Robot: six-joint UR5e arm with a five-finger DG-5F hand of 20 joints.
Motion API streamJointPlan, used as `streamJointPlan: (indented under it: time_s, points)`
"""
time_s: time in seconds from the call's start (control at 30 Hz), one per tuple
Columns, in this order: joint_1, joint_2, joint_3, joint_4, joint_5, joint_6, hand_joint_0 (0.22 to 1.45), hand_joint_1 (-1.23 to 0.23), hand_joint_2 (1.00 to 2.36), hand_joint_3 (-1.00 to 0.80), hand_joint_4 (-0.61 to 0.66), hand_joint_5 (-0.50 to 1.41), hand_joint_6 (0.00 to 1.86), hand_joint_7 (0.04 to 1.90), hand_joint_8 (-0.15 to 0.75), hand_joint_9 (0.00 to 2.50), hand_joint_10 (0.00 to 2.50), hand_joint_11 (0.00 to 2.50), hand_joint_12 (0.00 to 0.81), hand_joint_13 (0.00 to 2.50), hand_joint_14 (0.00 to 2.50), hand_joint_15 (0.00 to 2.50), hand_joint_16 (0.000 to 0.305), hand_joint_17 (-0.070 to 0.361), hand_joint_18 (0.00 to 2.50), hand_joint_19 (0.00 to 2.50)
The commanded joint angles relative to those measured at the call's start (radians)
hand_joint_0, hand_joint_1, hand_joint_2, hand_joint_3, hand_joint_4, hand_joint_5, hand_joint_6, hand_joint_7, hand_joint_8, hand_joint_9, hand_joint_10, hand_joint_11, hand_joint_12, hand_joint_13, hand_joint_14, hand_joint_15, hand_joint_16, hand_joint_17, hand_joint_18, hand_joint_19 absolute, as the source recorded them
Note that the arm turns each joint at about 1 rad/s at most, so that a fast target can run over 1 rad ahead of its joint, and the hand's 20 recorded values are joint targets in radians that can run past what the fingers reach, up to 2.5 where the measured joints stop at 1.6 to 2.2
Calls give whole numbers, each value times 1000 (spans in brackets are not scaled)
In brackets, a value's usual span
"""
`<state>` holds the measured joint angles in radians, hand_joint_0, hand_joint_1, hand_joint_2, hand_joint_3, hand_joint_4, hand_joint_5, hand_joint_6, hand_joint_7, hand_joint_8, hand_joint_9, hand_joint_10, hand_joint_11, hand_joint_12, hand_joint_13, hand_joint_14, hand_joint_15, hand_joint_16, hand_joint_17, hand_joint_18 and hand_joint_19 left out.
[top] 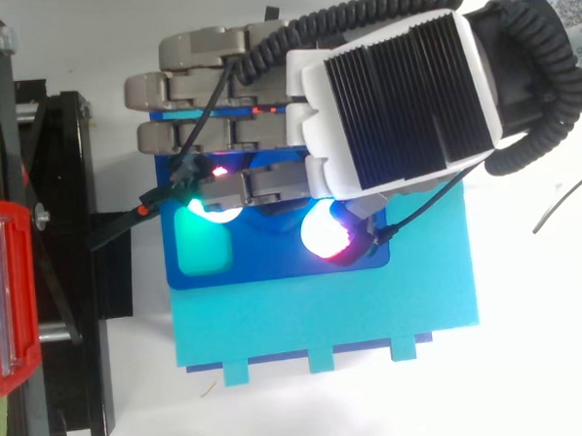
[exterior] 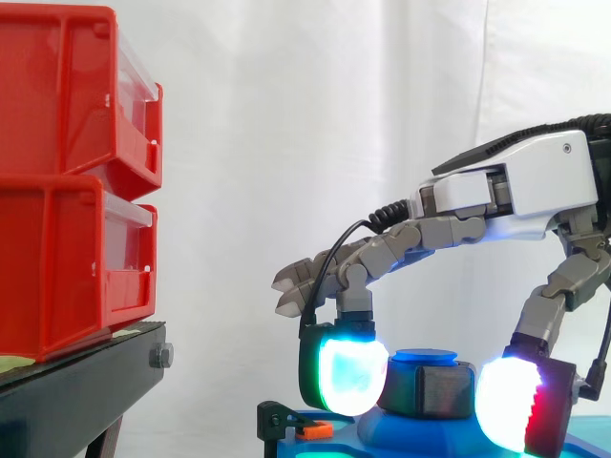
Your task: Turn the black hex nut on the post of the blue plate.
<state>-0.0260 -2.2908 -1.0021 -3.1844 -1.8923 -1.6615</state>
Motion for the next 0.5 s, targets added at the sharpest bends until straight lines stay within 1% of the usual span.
streamJointPlan:
  time_s: [0.0, 0.13, 0.17, 0.23, 0.27, 0.3, 0.4, 0.47]
  points:
    - [1, 1, 2, 0, -1, 0, 428, -711, 1000, -500, 207, -197, 502, 985, 236, 246, 1, 74, 367, 51, 2, 89, 58, 131, 0, 220]
    - [8, 2, 40, -22, -2, -1, 411, -678, 1000, -500, 200, -213, 502, 910, 241, 239, 2, 70, 377, 50, 3, 88, 60, 136, 0, 228]
    - [8, 2, 57, -43, -5, -1, 408, -677, 1000, -500, 198, -216, 503, 897, 241, 238, 1, 67, 378, 50, 3, 84, 61, 137, 0, 229]
    - [8, 2, 76, -69, -7, -1, 403, -687, 1000, -500, 182, -223, 503, 866, 237, 224, 0, 60, 380, 46, 2, 83, 61, 138, 0, 222]
    - [9, 2, 109, -109, -10, -6, 402, -694, 1000, -500, 179, -224, 502, 859, 236, 219, 1, 44, 381, 42, 1, 83, 62, 139, 0, 225]
    - [11, 2, 128, -127, -10, -9, 396, -700, 1000, -500, 172, -228, 502, 836, 240, 215, 0, 36, 384, 39, 2, 81, 63, 141, 0, 220]
    - [12, 2, 168, -158, -10, -15, 390, -701, 1000, -500, 160, -234, 502, 808, 238, 195, 0, 20, 385, 26, 2, 78, 63, 142, 0, 221]
    - [12, 2, 181, -170, -10, -15, 388, -698, 1000, -500, 157, -235, 502, 795, 238, 191, 0, 19, 384, 23, 2, 77, 63, 143, 0, 219]
